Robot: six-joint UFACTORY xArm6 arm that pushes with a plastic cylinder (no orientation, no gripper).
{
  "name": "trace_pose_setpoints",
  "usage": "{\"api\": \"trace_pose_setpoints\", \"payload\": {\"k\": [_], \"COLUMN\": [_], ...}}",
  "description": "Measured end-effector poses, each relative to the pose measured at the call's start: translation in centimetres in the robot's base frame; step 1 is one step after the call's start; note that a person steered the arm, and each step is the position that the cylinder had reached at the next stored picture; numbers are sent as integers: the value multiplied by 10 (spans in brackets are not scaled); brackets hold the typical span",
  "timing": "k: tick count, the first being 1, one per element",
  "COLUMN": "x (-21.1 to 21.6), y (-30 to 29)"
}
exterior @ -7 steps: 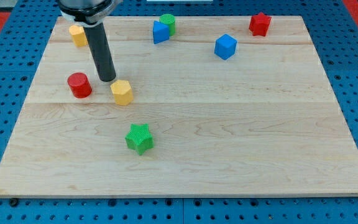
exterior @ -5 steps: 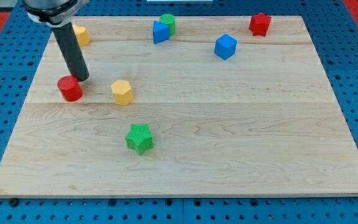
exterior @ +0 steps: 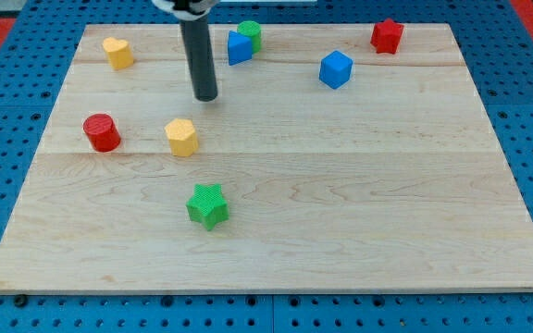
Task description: Slide blue cube slightly right and down
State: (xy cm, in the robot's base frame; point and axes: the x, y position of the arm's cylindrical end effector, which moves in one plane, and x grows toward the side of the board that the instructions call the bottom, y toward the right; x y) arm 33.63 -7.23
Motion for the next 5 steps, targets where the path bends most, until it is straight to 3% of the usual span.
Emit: {"api": "trace_pose_setpoints", "payload": {"k": [1, 2, 5], "x": [-12, -24, -53], "y": [35, 18, 79]}}
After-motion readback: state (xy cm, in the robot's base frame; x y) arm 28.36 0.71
